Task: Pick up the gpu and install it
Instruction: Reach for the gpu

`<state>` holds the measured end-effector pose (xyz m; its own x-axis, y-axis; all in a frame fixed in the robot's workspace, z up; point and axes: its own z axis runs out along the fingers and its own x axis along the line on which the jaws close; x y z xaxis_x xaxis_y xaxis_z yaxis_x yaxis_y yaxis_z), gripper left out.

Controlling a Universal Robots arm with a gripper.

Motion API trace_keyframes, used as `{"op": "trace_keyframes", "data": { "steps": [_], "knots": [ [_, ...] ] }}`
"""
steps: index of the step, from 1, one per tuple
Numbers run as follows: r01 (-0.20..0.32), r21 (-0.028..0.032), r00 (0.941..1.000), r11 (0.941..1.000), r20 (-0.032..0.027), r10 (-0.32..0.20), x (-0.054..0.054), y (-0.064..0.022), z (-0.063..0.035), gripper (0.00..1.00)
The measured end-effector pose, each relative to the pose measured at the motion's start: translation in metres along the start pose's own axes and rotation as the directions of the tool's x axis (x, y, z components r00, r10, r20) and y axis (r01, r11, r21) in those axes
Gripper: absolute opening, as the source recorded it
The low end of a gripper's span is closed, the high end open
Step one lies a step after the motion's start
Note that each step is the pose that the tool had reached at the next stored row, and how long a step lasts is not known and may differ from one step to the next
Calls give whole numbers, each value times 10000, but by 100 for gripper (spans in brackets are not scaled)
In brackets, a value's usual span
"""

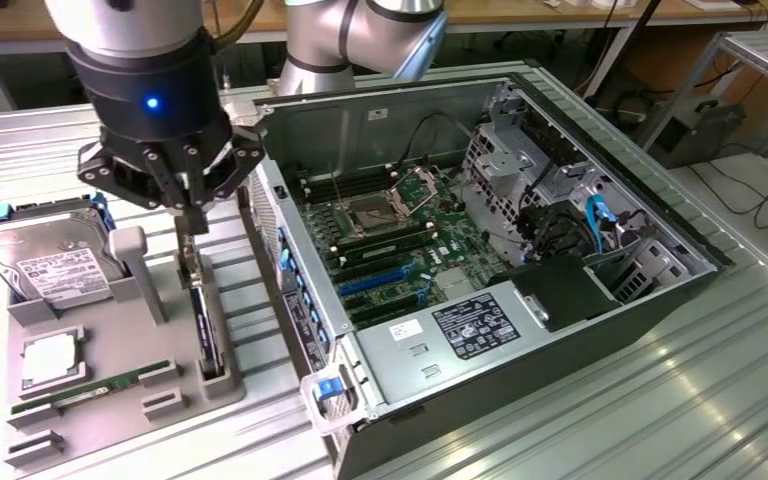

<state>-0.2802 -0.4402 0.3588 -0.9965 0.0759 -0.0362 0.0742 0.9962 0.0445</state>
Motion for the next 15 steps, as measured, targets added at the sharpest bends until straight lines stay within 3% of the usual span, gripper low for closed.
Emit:
{"op": "trace_keyframes", "data": {
  "steps": [4, 6, 15],
  "knots": [
    [-1, 21, 10000, 10000, -6, 1, 121, -22, 54, 11],
    [1, 55, 10000, 10000, -15, -1, 124, -24, 61, 11],
    [0, 56, 10000, 10000, -15, 0, 124, -23, 61, 11]
  ]
}}
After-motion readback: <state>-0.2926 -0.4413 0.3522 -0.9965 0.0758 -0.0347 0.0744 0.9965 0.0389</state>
